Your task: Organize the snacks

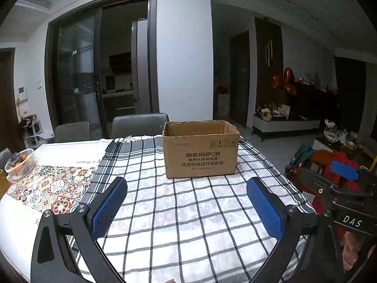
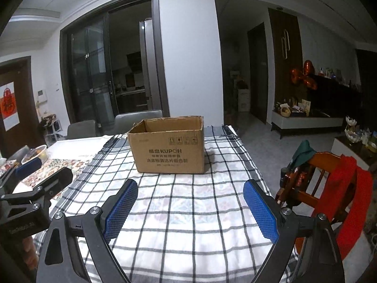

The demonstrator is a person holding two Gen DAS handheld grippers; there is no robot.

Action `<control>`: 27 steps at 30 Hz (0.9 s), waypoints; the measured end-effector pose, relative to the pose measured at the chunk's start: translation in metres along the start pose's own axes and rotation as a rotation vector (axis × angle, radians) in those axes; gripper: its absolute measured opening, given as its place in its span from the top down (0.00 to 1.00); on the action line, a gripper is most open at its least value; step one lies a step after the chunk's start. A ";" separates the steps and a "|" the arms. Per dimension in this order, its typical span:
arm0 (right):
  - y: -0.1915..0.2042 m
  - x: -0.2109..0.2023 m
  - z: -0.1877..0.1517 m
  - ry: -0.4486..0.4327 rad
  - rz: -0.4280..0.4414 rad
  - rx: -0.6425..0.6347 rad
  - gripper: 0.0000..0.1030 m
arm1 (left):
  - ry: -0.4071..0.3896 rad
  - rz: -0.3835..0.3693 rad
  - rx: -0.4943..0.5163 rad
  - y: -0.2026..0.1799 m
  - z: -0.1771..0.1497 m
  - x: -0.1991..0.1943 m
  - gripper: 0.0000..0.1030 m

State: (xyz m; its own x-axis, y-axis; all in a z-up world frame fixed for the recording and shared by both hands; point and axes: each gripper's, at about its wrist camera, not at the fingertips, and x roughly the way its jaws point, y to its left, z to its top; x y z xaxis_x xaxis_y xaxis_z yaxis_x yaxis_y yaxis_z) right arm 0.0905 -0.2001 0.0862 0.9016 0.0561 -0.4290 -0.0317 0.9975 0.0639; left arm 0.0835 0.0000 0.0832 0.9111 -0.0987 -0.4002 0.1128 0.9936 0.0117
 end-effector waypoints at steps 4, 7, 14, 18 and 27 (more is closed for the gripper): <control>0.001 -0.005 -0.005 -0.001 0.009 0.006 0.11 | 0.005 -0.005 -0.001 -0.001 -0.003 -0.003 0.00; 0.002 -0.007 -0.005 -0.005 0.009 0.005 0.11 | 0.004 -0.004 0.001 -0.001 -0.003 -0.005 0.00; 0.003 -0.010 -0.004 -0.016 0.004 0.003 0.11 | -0.015 0.010 -0.007 -0.001 -0.004 -0.010 0.00; 0.003 -0.010 -0.004 -0.016 0.008 0.000 0.11 | -0.021 0.012 -0.009 -0.001 -0.004 -0.011 0.00; 0.002 -0.010 -0.005 -0.012 0.012 0.004 0.11 | -0.016 0.009 -0.004 0.001 -0.003 -0.012 0.00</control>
State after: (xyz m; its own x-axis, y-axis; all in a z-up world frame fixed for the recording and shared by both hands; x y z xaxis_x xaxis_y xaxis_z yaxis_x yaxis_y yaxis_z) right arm 0.0793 -0.1988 0.0858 0.9063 0.0671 -0.4173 -0.0402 0.9965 0.0728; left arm 0.0719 0.0020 0.0852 0.9182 -0.0909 -0.3856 0.1032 0.9946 0.0112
